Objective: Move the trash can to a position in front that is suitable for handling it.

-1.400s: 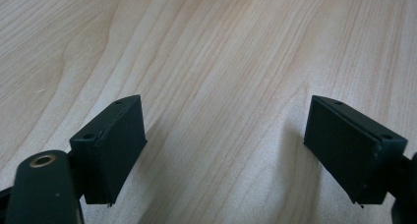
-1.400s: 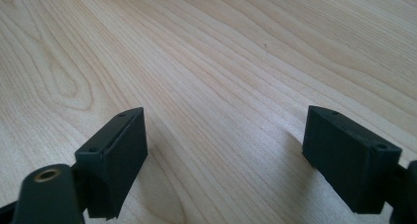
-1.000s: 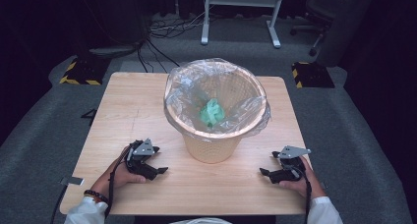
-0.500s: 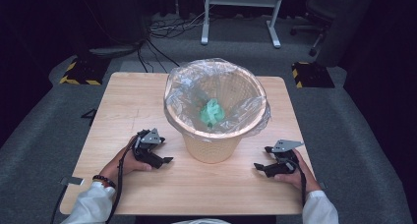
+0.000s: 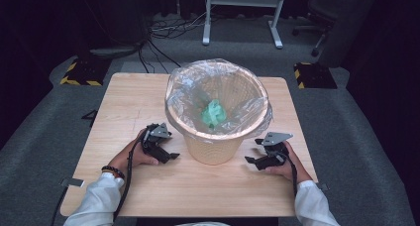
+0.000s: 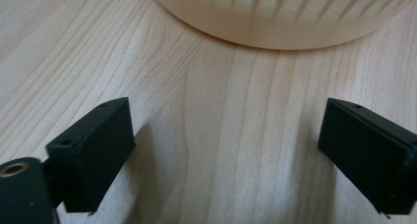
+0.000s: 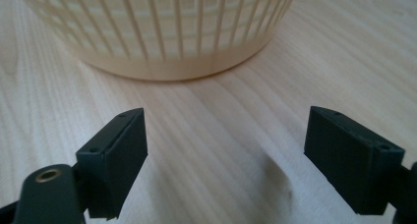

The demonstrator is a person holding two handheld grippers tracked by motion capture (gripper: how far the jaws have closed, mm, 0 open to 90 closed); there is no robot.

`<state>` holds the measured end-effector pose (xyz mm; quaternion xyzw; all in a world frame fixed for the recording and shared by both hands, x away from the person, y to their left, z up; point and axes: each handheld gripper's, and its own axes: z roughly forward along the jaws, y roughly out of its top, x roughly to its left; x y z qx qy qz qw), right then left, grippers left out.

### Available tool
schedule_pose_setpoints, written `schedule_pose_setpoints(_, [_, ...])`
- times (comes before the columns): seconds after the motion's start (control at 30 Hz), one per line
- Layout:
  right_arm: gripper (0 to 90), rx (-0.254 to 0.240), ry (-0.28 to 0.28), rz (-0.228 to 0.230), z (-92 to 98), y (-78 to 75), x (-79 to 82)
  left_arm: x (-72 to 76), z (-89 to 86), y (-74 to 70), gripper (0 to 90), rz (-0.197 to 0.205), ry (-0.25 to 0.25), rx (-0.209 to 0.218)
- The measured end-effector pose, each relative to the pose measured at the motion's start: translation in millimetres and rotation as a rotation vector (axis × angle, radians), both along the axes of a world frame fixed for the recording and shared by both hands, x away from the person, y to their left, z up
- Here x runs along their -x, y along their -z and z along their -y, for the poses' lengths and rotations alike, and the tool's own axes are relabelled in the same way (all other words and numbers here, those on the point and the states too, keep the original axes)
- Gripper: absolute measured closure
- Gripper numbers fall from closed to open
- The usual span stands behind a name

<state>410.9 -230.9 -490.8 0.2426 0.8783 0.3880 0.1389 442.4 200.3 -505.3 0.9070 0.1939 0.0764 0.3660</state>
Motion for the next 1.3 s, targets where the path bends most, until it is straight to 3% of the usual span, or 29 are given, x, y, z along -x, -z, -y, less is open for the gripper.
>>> schedule_pose_setpoints(0.1, [16.0, -0.018, -0.022, 0.006, -5.8, -5.3, -4.8, -5.2, 6.2, 0.7, 0.9, -0.014, 0.006, -0.001])
schedule_pose_setpoints(0.2, [16.0, -0.026, -0.054, 0.04, -11.8, -5.9, -6.6, -8.5, 12.8, 0.6, 0.4, -0.013, 0.01, -0.001])
schedule_pose_setpoints(0.3, [15.4, -0.011, -0.055, 0.024, -17.1, -4.9, -8.8, -10.6, 19.6, 0.1, 0.4, -0.001, 0.027, -0.011])
schedule_pose_setpoints(0.47, [15.2, -0.112, -0.058, 0.007, -17.7, -9.7, -12.2, -10.8, 30.2, 0.0, 0.4, -0.006, 0.041, -0.007])
schedule_pose_setpoints(0.7, [15.6, -0.124, -0.119, 0.002, -26.2, -10.9, -9.7, -10.3, 38.6, -0.3, 0.6, -0.008, 0.06, -0.011])
schedule_pose_setpoints(0.8, [10.3, -0.105, -0.119, 0.022, -32.4, -12.9, -6.1, -9.3, 39.8, -0.7, 0.7, -0.007, 0.077, -0.018])
schedule_pose_setpoints(0.87, [5.2, -0.113, -0.132, 0.014, -35.8, -13.4, -3.4, -7.3, 40.0, -0.7, 1.6, -0.007, 0.079, -0.014])
schedule_pose_setpoints(1.07, [2.0, -0.099, -0.124, 0.018, -43.3, -14.5, 3.7, 3.4, 39.8, -1.3, 7.5, 0.003, 0.114, -0.002])
schedule_pose_setpoints(1.3, [0.9, -0.099, -0.149, 0.006, -49.1, -15.6, 13.9, 26.4, 33.4, -0.9, 7.7, -0.001, 0.077, 0.005])
